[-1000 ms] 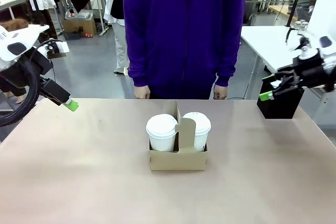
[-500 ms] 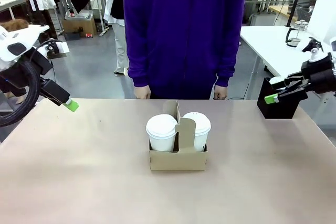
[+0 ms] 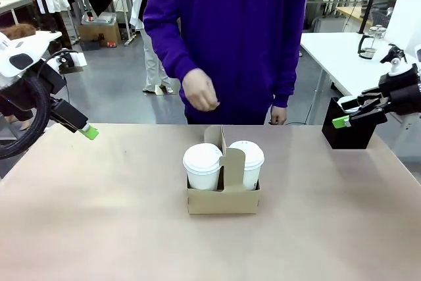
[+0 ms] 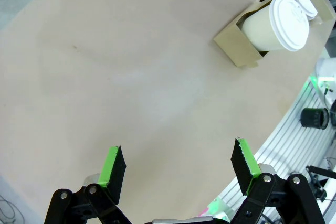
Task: Pour a drink into a cup and package it in a carrier.
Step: Insert the held 600 ml Paper Cup into the Cup Carrier.
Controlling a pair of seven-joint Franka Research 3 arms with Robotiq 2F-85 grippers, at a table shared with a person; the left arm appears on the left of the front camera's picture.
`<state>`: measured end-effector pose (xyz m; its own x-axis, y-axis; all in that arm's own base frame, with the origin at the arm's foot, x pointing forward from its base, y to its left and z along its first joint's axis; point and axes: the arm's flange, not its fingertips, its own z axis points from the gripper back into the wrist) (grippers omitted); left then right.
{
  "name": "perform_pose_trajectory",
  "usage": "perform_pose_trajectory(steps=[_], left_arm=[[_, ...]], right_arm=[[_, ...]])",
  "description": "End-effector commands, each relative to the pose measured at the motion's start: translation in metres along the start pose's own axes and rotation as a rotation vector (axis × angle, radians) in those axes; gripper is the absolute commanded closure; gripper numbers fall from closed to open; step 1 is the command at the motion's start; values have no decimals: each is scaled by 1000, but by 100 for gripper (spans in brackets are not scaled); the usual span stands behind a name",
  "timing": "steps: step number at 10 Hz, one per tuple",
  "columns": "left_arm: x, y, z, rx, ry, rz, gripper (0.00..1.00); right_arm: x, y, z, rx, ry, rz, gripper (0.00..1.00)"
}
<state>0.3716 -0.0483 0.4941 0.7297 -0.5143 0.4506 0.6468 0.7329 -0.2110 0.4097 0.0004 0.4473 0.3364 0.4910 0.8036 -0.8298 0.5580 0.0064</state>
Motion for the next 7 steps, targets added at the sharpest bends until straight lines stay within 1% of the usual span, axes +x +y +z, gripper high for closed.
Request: perform_pose_trajectory(steps=[1, 7], left_arm=[[1, 0, 1, 9, 8, 7, 0], [1, 0, 1, 9, 8, 7, 0]], right_arm=[[0, -2, 1, -6, 0, 28, 0], [0, -2, 1, -6, 0, 28, 0]])
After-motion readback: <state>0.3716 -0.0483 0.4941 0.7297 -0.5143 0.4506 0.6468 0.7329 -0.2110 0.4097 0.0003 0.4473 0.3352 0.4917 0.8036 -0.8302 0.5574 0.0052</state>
